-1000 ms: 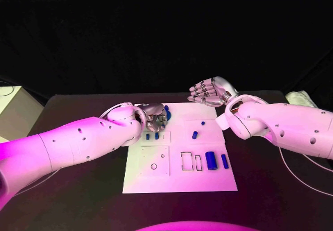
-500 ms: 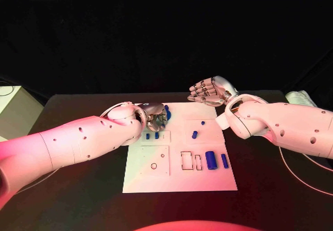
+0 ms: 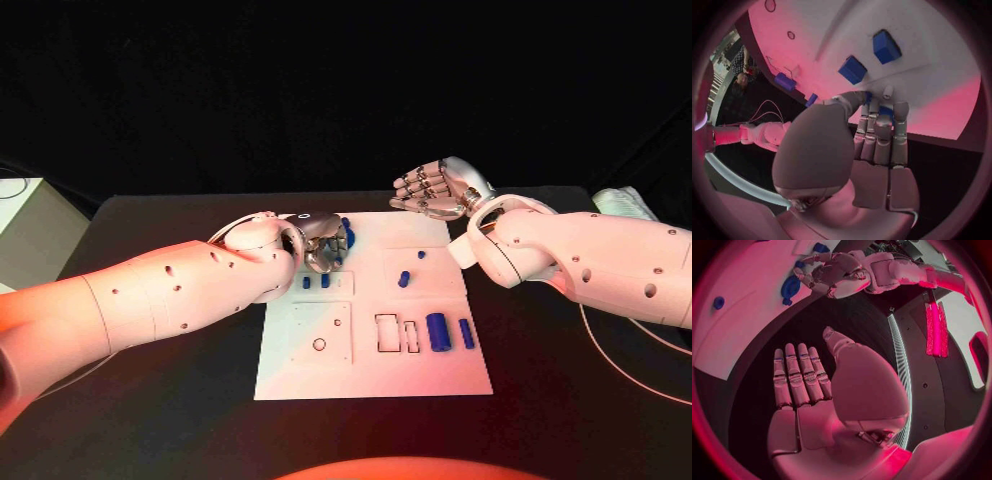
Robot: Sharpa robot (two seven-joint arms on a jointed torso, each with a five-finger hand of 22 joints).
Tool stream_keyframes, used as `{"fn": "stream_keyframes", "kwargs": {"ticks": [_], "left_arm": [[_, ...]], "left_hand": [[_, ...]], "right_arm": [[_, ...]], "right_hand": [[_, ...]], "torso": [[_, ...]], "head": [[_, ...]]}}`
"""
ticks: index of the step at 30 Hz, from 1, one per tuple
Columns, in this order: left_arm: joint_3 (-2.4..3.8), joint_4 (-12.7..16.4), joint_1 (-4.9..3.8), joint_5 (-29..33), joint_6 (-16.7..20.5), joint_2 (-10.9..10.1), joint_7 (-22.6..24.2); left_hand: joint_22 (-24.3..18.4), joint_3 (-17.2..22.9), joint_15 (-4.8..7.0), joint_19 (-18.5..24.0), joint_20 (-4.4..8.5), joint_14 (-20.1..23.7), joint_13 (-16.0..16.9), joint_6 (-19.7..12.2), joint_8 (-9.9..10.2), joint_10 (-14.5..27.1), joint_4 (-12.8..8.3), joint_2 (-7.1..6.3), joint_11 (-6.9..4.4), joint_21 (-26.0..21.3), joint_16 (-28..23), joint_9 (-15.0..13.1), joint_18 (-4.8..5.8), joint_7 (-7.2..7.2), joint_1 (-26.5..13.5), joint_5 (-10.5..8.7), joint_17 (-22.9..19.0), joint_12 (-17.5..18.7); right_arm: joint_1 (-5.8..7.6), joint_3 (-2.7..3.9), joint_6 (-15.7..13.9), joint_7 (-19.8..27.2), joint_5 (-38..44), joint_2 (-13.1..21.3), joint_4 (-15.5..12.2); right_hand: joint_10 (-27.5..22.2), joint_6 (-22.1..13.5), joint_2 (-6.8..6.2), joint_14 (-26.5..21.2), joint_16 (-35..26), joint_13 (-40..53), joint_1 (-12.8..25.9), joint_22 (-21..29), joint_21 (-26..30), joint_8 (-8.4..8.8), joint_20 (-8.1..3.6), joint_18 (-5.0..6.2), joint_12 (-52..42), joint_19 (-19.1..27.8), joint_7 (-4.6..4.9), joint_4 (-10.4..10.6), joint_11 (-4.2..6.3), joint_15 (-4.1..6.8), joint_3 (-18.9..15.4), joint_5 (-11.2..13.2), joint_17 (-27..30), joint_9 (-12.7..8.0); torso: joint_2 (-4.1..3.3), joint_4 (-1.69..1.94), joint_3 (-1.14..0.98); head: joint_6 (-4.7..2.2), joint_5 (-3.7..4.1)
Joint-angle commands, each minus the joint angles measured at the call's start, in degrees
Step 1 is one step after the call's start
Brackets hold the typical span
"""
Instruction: Assemble the parts on the task board
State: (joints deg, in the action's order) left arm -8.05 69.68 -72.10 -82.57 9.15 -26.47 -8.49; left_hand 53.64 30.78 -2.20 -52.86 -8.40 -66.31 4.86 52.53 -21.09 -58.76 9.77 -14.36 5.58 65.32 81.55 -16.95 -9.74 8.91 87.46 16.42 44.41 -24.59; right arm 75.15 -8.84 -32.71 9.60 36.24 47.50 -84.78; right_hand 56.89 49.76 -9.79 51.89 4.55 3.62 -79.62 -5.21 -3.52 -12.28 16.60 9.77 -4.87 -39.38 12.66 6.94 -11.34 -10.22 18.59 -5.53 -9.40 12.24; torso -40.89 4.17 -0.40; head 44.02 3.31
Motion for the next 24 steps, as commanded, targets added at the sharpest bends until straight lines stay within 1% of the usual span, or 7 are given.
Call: {"fn": "stream_keyframes", "kwargs": {"ticks": [1,4,5,10,19,21,24], "left_arm": [[-0.67,-0.04,0.88,-0.42,-1.85,0.13,0.06],[-0.68,-0.02,0.88,-0.42,-1.28,0.12,0.27],[-0.68,-0.01,0.88,-0.41,-1.10,0.10,0.35],[-0.68,0.08,0.89,-0.19,0.12,-0.14,1.14],[-0.64,0.86,0.89,1.15,3.60,-1.24,2.90],[-0.51,1.19,0.89,1.63,4.25,-1.57,3.35],[-0.08,1.70,0.89,2.37,4.89,-2.09,4.00]], "left_hand": [[0.49,0.05,0.13,-0.60,0.18,-0.69,0.41,0.64,-0.04,-0.75,-0.55,0.72,-0.02,0.48,0.45,-0.13,0.28,-0.04,0.01,-0.22,0.82,-0.32],[0.96,0.19,0.27,-1.07,0.32,-1.10,0.59,1.12,-0.11,-1.23,-0.87,0.97,-0.18,0.90,0.61,-0.26,0.38,-0.13,0.07,-0.21,1.24,-0.26],[1.44,0.30,0.42,-1.57,0.45,-1.68,0.77,1.61,-0.19,-1.71,-1.19,1.18,-0.33,1.32,0.82,-0.39,0.48,-0.23,0.10,-0.21,1.96,-0.21],[2.18,0.52,0.67,-2.30,0.69,-2.47,1.07,2.30,-0.24,-2.48,-1.79,1.41,-0.59,1.99,1.10,-0.58,0.63,-0.41,0.18,-0.19,2.83,-0.02],[2.71,0.67,0.73,-2.81,0.84,-2.85,1.15,2.36,0.01,-2.54,-2.11,1.30,-0.57,2.46,1.21,-0.61,0.75,-0.41,0.02,-0.13,3.22,0.43],[2.71,0.67,0.73,-2.81,0.84,-2.85,1.15,2.36,0.01,-2.54,-2.11,1.30,-0.57,2.46,1.21,-0.61,0.75,-0.41,0.02,-0.13,3.22,0.43],[2.75,0.68,0.72,-2.84,0.86,-2.88,1.17,2.40,0.04,-2.56,-2.09,1.29,-0.55,2.51,1.21,-0.62,0.76,-0.39,-0.10,-0.12,3.21,0.51]], "right_arm": [[0.00,0.02,0.37,0.69,0.49,0.02,-0.12],[0.00,0.02,0.35,0.71,0.49,0.02,-0.13],[0.00,0.02,0.35,0.72,0.49,0.01,-0.13],[0.01,0.02,0.35,0.74,0.49,0.01,-0.15],[0.01,0.02,0.38,0.77,0.49,0.02,-0.17],[0.01,0.02,0.40,0.78,0.49,0.01,-0.16],[0.01,0.02,0.40,0.80,0.49,0.00,-0.15]], "right_hand": [[0.32,0.32,0.36,0.44,-0.11,0.03,0.01,0.05,0.06,0.21,0.04,0.26,0.23,0.21,1.16,-0.30,0.06,-0.10,0.08,0.01,0.05,-0.09],[0.32,0.32,0.36,0.44,-0.11,0.03,0.01,0.05,0.06,0.21,0.04,0.26,0.23,0.21,1.16,-0.30,0.06,-0.10,0.08,0.01,0.05,-0.09],[0.32,0.32,0.36,0.44,-0.11,0.03,0.01,0.05,0.06,0.21,0.04,0.26,0.23,0.21,1.16,-0.30,0.06,-0.10,0.08,0.01,0.05,-0.09],[0.39,0.40,0.40,0.49,-0.14,0.03,0.03,0.12,0.06,0.23,0.04,0.26,0.25,0.19,1.13,-0.33,0.08,-0.10,0.12,0.00,0.11,-0.11],[0.44,0.46,0.42,0.51,-0.16,0.03,0.04,0.16,0.06,0.23,0.04,0.27,0.26,0.22,1.12,-0.35,0.09,-0.09,0.15,0.00,0.14,-0.11],[0.44,0.46,0.42,0.51,-0.16,0.03,0.04,0.16,0.06,0.23,0.04,0.27,0.26,0.22,1.12,-0.35,0.09,-0.09,0.15,0.00,0.14,-0.11],[0.44,0.46,0.42,0.51,-0.16,0.03,0.04,0.16,0.06,0.23,0.04,0.27,0.26,0.22,1.12,-0.35,0.09,-0.09,0.15,0.00,0.14,-0.11]], "torso": [[-0.03,0.00,0.02],[0.00,-0.01,0.01],[0.00,-0.01,0.02],[0.01,0.01,-0.01],[0.01,0.03,0.00],[0.02,0.02,0.02],[0.00,0.01,0.01]], "head": [[-0.07,-0.02],[-0.08,-0.04],[-0.10,-0.03],[-0.13,-0.05],[-0.39,-0.03],[-0.42,-0.02],[-0.51,-0.01]]}}
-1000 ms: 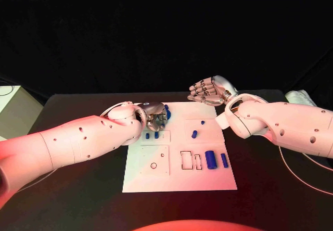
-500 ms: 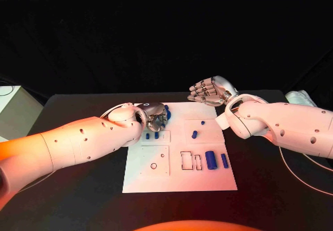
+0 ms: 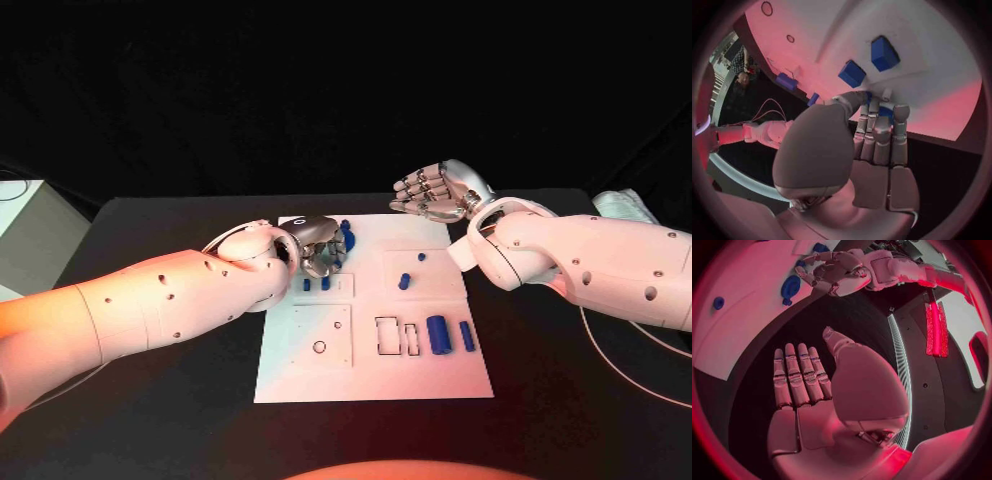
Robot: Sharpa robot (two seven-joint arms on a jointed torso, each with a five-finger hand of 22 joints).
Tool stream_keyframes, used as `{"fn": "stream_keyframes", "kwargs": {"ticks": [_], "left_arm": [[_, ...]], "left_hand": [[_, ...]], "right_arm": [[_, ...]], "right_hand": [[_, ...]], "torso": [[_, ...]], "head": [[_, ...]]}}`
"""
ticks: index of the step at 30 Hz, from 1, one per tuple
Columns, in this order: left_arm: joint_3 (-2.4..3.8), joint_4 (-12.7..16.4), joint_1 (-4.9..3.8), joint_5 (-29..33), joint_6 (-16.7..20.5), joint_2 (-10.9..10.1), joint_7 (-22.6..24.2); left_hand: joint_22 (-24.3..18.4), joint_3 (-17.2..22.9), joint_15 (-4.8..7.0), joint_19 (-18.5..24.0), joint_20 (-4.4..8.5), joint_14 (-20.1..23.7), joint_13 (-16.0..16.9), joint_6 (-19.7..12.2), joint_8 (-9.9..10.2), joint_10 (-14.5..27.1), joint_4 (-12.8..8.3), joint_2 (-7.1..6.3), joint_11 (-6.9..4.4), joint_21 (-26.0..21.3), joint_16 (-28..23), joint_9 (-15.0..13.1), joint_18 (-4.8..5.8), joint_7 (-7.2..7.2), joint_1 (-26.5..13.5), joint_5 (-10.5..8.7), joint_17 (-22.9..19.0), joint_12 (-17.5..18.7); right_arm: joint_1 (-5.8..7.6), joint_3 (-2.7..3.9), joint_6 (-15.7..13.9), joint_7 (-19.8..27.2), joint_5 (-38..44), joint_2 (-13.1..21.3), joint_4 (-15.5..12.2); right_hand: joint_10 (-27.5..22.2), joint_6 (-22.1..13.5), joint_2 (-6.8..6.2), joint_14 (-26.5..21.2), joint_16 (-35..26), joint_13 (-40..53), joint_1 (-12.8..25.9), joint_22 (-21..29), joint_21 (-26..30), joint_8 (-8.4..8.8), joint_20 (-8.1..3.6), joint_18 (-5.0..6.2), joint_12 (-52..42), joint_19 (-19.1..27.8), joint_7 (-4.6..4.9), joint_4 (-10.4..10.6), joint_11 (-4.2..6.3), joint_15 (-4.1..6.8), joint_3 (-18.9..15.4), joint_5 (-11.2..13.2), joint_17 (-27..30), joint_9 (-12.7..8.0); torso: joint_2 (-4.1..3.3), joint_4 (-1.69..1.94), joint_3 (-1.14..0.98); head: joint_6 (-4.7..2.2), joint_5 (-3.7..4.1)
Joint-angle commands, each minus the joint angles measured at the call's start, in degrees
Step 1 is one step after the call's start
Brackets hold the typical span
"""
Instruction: Assemble the parts on the task board
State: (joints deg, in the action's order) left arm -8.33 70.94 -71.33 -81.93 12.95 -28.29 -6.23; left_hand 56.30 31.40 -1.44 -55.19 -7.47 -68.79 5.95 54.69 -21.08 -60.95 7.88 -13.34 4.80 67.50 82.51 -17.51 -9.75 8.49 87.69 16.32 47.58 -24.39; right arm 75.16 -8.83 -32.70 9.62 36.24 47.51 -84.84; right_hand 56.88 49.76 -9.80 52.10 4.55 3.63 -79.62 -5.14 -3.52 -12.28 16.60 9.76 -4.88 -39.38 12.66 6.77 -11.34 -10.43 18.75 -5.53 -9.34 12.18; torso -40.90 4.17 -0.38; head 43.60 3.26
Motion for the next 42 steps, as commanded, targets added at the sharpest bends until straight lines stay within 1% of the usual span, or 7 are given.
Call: {"fn": "stream_keyframes", "kwargs": {"ticks": [1,10,15,22,27,32,42], "left_arm": [[0.37,0.67,0.12,2.04,1.23,-0.49,1.95],[2.66,3.39,0.10,5.27,1.64,-3.31,3.31],[3.29,4.63,0.08,6.22,1.13,-4.98,3.60],[3.50,5.59,0.09,6.56,-1.49,-6.78,3.31],[3.52,5.32,0.09,5.70,-2.40,-7.37,2.92],[3.51,4.93,0.09,5.06,-2.53,-7.46,2.75],[3.49,4.48,0.09,4.34,-3.74,-7.03,2.07]], "left_hand": [[0.12,0.08,-0.04,-0.54,-0.06,-0.41,0.09,0.30,0.04,-0.40,-0.20,0.29,0.22,0.35,0.25,-0.07,0.77,0.03,-0.40,-0.02,0.03,0.37],[0.06,0.10,-0.07,-0.44,-0.03,-0.40,0.11,0.39,0.14,-0.39,-0.22,0.16,0.28,0.33,0.22,-0.10,0.76,0.05,-0.69,0.00,-0.13,0.67],[0.12,0.12,-0.09,-0.49,-0.03,-0.40,0.11,0.43,0.18,-0.38,-0.21,0.12,0.30,0.38,0.22,-0.11,0.78,0.07,-0.82,0.01,-0.16,0.79],[0.16,0.10,-0.10,-0.50,-0.03,-0.26,0.15,0.52,0.21,-0.48,-0.29,-0.02,0.30,0.40,0.15,-0.14,0.80,0.07,-0.91,-0.02,-0.46,0.90],[0.18,0.05,-0.10,-0.50,-0.05,-0.13,0.18,0.58,0.26,-0.56,-0.34,-0.18,0.32,0.41,0.07,-0.16,0.82,0.09,-1.05,-0.06,-0.72,1.03],[0.23,0.07,-0.10,-0.54,-0.06,-0.08,0.19,0.65,0.26,-0.60,-0.35,-0.16,0.31,0.43,0.05,-0.17,0.83,0.09,-1.07,-0.06,-0.82,1.07],[0.33,0.13,-0.09,-0.64,-0.06,-0.12,0.23,0.81,0.25,-0.74,-0.42,-0.10,0.29,0.50,0.03,-0.22,0.85,0.08,-1.09,-0.05,-0.74,1.17]], "right_arm": [[0.00,0.01,0.40,0.78,0.49,-0.03,-0.08],[0.00,0.01,0.38,0.79,0.49,0.00,0.02],[0.00,0.01,0.38,0.80,0.49,0.03,0.04],[0.00,0.01,0.42,0.81,0.49,0.10,0.10],[0.00,0.01,0.42,0.81,0.50,0.11,0.11],[0.00,0.01,0.42,0.82,0.51,0.09,0.15],[-0.01,0.01,0.38,0.82,0.51,0.07,0.16]], "right_hand": [[0.44,0.46,0.43,0.30,-0.15,0.03,0.04,0.09,0.06,0.23,0.04,0.27,0.26,0.22,1.12,-0.19,0.09,0.12,-0.02,0.00,0.08,-0.06],[0.44,0.46,0.43,0.30,-0.15,0.03,0.04,0.09,0.06,0.23,0.04,0.27,0.26,0.22,1.12,-0.19,0.09,0.12,-0.02,0.00,0.08,-0.06],[0.52,0.56,0.46,0.34,-0.18,0.03,0.04,0.16,0.06,0.24,0.04,0.27,0.28,0.20,1.09,-0.23,0.11,0.13,0.04,0.00,0.14,-0.06],[0.52,0.56,0.46,0.34,-0.18,0.03,0.04,0.16,0.06,0.24,0.04,0.27,0.28,0.20,1.09,-0.23,0.11,0.13,0.04,0.00,0.14,-0.06],[0.52,0.56,0.46,0.34,-0.18,0.03,0.04,0.16,0.06,0.24,0.04,0.27,0.28,0.20,1.09,-0.23,0.11,0.13,0.04,0.00,0.14,-0.06],[0.59,0.64,0.47,0.39,-0.21,0.02,0.02,0.23,0.05,0.26,0.04,0.28,0.31,0.17,1.05,-0.31,0.13,0.15,0.10,0.00,0.20,-0.08],[0.59,0.64,0.47,0.39,-0.21,0.02,0.02,0.23,0.05,0.26,0.04,0.28,0.31,0.17,1.05,-0.31,0.13,0.15,0.10,0.00,0.20,-0.08]], "torso": [[0.03,0.01,0.00],[0.10,0.09,-0.04],[0.08,0.17,0.01],[0.03,0.06,0.08],[0.01,0.12,0.01],[0.00,0.11,0.05],[0.01,-0.05,-0.05]], "head": [[-0.10,0.05],[-0.26,0.11],[-0.30,0.15],[-0.35,0.06],[-0.28,0.02],[-0.22,-0.05],[-0.10,-0.24]]}}
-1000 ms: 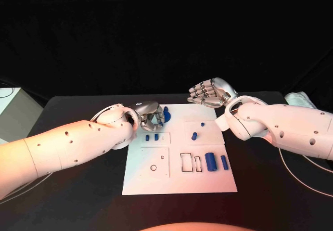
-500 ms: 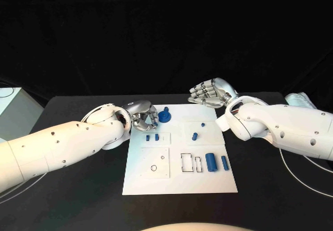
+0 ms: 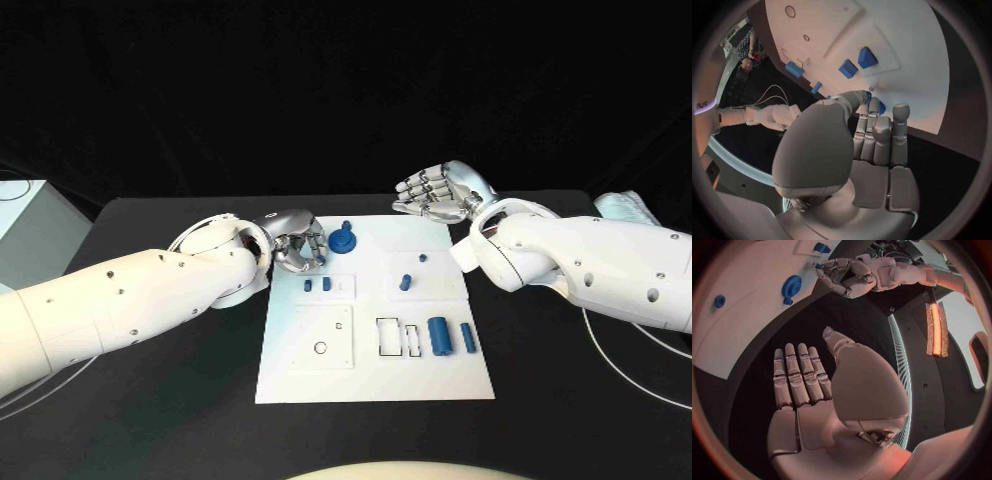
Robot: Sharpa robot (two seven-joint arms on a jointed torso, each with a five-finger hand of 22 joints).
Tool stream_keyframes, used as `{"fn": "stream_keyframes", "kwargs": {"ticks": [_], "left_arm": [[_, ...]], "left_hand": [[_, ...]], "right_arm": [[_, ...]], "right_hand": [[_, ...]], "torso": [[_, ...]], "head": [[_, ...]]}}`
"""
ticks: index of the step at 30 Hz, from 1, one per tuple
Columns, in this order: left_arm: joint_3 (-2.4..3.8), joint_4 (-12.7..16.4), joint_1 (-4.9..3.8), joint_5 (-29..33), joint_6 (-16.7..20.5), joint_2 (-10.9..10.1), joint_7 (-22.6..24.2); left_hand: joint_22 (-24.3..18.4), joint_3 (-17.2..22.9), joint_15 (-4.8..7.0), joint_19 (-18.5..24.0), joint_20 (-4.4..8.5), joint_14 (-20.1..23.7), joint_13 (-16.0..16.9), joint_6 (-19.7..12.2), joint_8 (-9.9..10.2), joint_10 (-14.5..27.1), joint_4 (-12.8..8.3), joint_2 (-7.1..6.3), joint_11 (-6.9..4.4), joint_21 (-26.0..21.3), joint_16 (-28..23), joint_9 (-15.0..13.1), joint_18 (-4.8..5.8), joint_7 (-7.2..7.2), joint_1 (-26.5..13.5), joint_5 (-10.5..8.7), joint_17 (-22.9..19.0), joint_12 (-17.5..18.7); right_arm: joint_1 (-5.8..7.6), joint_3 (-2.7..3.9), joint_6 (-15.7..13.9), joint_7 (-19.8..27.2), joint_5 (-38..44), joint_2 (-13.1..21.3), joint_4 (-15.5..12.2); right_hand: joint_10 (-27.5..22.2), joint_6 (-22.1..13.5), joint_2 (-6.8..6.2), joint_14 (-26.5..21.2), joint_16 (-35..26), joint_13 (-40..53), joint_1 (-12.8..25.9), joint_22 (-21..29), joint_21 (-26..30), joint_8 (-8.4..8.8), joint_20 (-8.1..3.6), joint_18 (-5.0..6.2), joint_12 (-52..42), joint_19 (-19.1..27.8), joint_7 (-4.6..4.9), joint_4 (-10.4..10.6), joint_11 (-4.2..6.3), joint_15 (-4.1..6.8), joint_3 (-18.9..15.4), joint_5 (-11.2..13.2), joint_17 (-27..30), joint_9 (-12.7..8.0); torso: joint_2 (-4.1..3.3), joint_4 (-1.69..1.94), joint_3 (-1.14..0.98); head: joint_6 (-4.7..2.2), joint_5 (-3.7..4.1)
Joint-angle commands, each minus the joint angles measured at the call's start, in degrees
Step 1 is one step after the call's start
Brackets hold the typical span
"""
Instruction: Assemble the parts on the task board
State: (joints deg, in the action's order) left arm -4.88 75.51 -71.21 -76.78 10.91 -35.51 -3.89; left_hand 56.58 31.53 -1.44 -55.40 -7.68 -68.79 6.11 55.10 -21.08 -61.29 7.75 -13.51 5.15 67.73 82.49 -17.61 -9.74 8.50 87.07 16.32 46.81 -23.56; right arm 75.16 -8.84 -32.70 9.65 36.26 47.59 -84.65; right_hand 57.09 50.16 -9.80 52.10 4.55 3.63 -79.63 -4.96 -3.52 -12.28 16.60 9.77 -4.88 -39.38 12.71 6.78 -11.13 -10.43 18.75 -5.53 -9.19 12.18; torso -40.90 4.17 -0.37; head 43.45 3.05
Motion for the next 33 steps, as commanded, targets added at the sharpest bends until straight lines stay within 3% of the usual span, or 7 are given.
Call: {"fn": "stream_keyframes", "kwargs": {"ticks": [1,15,33], "left_arm": [[0.04,-0.19,-0.03,-0.88,-1.85,0.24,-0.35],[0.01,-0.74,-0.03,-1.85,-3.94,1.09,-1.76],[0.01,-0.85,-0.03,-2.29,-4.04,1.14,-2.76]], "left_hand": [[0.05,0.00,-0.09,-0.43,0.15,-0.13,0.07,0.40,0.25,-0.40,-0.29,0.07,-0.06,0.27,0.05,-0.11,0.84,0.07,-0.47,-0.04,0.02,0.33],[0.14,0.16,-0.06,-0.51,0.15,-0.13,0.12,0.57,0.29,-0.55,-0.43,0.20,-0.09,0.34,0.00,-0.15,0.86,0.04,-0.42,0.00,0.01,0.50],[0.26,0.24,-0.04,-0.64,0.16,-0.16,0.17,0.73,0.30,-0.72,-0.50,0.30,-0.11,0.43,-0.01,-0.20,0.88,0.04,-0.45,0.02,0.01,0.61]], "right_arm": [[0.00,0.02,0.38,0.78,0.50,0.01,-0.03],[0.00,0.02,0.33,0.79,0.50,-0.02,0.00],[0.00,0.02,0.32,0.82,0.50,-0.04,0.01]], "right_hand": [[0.38,0.23,0.47,0.39,-0.21,0.02,0.02,0.05,0.06,0.26,0.04,0.28,0.31,0.17,1.01,-0.32,-0.07,0.15,0.11,0.00,0.05,-0.09],[0.38,0.23,0.47,0.39,-0.21,0.02,0.02,0.05,0.06,0.26,0.04,0.28,0.31,0.17,1.01,-0.32,-0.07,0.15,0.11,0.00,0.05,-0.09],[0.38,0.23,0.47,0.39,-0.21,0.02,0.02,0.05,0.06,0.26,0.04,0.28,0.31,0.17,1.01,-0.32,-0.07,0.15,0.11,0.00,0.05,-0.09]], "torso": [[0.01,-0.05,-0.05],[0.01,-0.02,-0.03],[0.01,-0.02,-0.01]], "head": [[0.04,-0.04],[0.18,-0.14],[0.10,-0.14]]}}
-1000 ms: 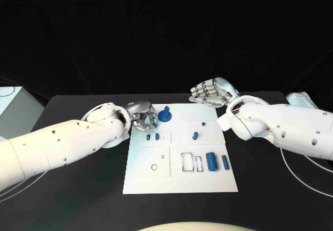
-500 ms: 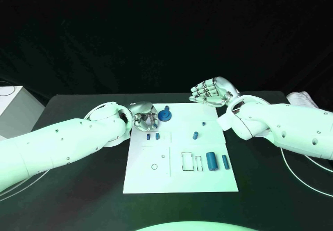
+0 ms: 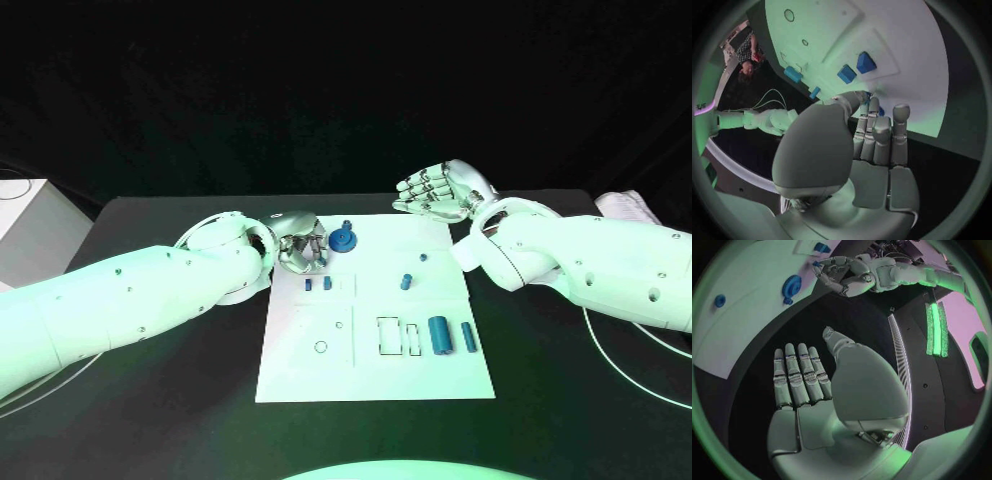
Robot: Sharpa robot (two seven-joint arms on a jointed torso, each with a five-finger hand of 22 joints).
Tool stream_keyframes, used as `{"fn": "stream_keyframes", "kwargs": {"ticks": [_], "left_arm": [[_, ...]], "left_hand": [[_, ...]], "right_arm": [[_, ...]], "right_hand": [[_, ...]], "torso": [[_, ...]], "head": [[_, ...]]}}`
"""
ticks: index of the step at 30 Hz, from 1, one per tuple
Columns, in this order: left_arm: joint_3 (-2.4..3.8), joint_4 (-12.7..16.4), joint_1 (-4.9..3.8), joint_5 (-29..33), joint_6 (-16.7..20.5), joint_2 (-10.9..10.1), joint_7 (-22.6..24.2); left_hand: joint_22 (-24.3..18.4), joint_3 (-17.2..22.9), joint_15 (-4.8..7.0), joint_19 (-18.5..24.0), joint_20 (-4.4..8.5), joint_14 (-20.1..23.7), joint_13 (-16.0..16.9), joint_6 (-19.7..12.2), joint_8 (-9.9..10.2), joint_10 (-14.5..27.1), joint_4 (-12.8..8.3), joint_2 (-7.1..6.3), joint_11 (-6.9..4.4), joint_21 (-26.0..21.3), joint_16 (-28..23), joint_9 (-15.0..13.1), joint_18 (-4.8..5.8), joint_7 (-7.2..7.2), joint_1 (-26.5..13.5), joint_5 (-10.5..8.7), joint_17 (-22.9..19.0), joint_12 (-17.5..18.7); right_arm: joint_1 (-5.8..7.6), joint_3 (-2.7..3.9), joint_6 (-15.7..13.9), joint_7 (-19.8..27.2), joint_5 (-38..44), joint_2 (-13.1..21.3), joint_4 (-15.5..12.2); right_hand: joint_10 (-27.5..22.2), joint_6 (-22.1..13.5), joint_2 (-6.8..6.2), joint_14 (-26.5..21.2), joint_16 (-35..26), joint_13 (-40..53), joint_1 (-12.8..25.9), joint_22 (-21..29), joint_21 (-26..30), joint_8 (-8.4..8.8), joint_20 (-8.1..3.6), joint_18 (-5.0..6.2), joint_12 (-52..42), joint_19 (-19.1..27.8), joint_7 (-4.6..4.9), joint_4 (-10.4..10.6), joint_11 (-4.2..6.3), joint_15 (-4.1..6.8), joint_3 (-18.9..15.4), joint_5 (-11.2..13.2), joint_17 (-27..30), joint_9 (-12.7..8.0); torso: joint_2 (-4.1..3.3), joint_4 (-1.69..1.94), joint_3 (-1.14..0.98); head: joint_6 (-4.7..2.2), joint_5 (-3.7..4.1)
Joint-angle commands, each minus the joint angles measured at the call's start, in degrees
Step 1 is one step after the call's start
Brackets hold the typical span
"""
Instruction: Assemble the parts on the task board
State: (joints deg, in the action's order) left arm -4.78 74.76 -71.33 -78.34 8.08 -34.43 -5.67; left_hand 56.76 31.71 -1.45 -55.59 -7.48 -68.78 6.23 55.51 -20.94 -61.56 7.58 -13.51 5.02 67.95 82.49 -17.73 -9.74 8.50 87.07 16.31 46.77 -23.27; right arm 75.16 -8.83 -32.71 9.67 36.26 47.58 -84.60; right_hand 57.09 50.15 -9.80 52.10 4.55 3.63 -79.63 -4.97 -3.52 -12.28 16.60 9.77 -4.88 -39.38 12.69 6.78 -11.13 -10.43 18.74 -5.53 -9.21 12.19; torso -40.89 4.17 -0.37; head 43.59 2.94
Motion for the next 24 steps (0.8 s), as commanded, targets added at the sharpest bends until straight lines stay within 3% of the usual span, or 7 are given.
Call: {"fn": "stream_keyframes", "kwargs": {"ticks": [1,17,24], "left_arm": [[-0.09,-0.13,0.09,-0.79,-1.19,0.07,-1.05],[-0.06,0.90,0.10,2.38,5.81,-0.30,3.13],[-0.03,1.37,0.11,3.09,6.61,-1.00,3.55]], "left_hand": [[0.11,0.09,-0.03,-0.47,-0.04,-0.19,0.07,0.35,0.16,-0.49,-0.35,0.33,0.02,0.22,0.00,-0.09,0.89,0.03,-0.45,0.02,0.09,0.34],[2.01,0.47,0.15,-2.59,0.13,-1.68,0.38,1.11,0.24,-1.35,-0.94,0.57,-0.14,1.65,0.46,-0.30,1.33,-0.04,-0.45,0.17,2.26,0.79],[2.07,0.54,0.17,-2.67,0.15,-1.73,0.41,1.14,0.29,-1.40,-1.03,0.57,-0.14,1.72,0.47,-0.31,1.34,-0.04,-0.44,0.19,2.22,0.89]], "right_arm": [[0.00,0.00,0.32,0.80,0.50,-0.03,-0.03],[0.00,0.00,0.36,0.84,0.50,-0.11,0.01],[0.00,0.00,0.36,0.85,0.50,-0.08,0.00]], "right_hand": [[0.38,0.24,0.47,0.39,-0.20,0.02,0.02,0.06,0.06,0.26,0.04,0.28,0.31,0.17,1.02,-0.32,-0.07,0.15,0.11,0.00,0.06,-0.10],[0.38,0.24,0.47,0.39,-0.20,0.02,0.02,0.06,0.06,0.26,0.04,0.28,0.31,0.17,1.02,-0.32,-0.07,0.15,0.11,0.00,0.06,-0.10],[0.38,0.24,0.47,0.39,-0.20,0.02,0.02,0.06,0.06,0.26,0.04,0.28,0.31,0.17,1.02,-0.32,-0.07,0.15,0.11,0.00,0.06,-0.10]], "torso": [[0.00,-0.02,-0.01],[0.00,-0.04,0.00],[-0.03,0.00,-0.06]], "head": [[-0.04,-0.03],[-0.23,-0.05],[-0.17,0.01]]}}
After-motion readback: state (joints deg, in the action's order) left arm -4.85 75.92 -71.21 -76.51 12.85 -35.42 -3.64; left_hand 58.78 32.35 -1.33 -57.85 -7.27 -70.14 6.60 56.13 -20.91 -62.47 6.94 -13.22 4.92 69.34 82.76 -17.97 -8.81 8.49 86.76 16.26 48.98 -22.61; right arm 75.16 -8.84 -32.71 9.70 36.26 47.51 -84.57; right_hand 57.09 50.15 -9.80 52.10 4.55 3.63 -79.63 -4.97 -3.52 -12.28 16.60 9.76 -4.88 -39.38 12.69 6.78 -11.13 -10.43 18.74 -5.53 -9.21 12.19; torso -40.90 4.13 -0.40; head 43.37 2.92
